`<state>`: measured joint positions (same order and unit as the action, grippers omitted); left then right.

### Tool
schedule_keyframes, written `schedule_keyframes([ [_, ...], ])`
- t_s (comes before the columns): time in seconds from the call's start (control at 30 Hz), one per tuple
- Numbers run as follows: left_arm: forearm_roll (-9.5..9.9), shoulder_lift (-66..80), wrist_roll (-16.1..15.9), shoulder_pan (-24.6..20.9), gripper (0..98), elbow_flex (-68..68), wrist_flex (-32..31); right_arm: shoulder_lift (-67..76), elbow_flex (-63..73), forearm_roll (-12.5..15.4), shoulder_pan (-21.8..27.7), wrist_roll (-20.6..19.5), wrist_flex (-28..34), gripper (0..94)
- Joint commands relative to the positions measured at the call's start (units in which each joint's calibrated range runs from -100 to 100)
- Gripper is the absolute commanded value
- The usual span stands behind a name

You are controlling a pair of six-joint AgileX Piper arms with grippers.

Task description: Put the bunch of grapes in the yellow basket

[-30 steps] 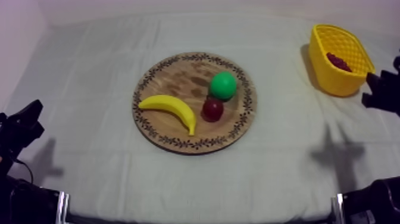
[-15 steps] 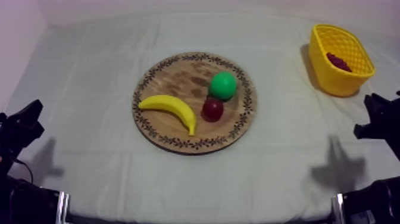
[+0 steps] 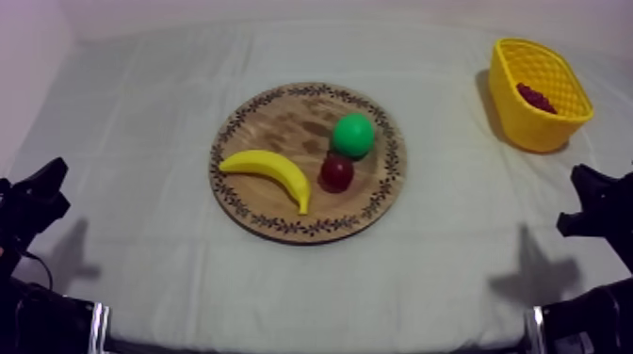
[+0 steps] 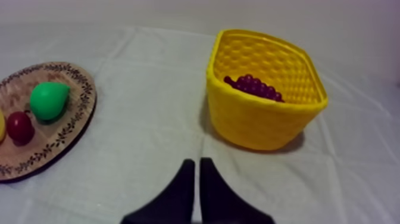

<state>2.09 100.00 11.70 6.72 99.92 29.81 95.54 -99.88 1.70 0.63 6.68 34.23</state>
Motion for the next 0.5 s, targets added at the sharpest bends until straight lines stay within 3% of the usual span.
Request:
schedule_keyframes([
  [0.0, -0.02, 0.0, 0.0, 0.0, 0.1, 0.0, 0.0, 0.1, 0.0, -0.1, -0.1, -0.4, 0.4, 4.7],
  [0.27, -0.02, 0.0, 0.0, 0.0, 0.1, 0.0, 0.0, 0.1, 0.0, -0.3, -1.8, 3.9, 0.8, 0.8],
  [0.47, -0.02, 0.0, 0.0, 0.0, 0.1, 0.0, 0.0, 0.1, 0.0, -0.4, -2.1, 4.9, 0.8, 0.5],
])
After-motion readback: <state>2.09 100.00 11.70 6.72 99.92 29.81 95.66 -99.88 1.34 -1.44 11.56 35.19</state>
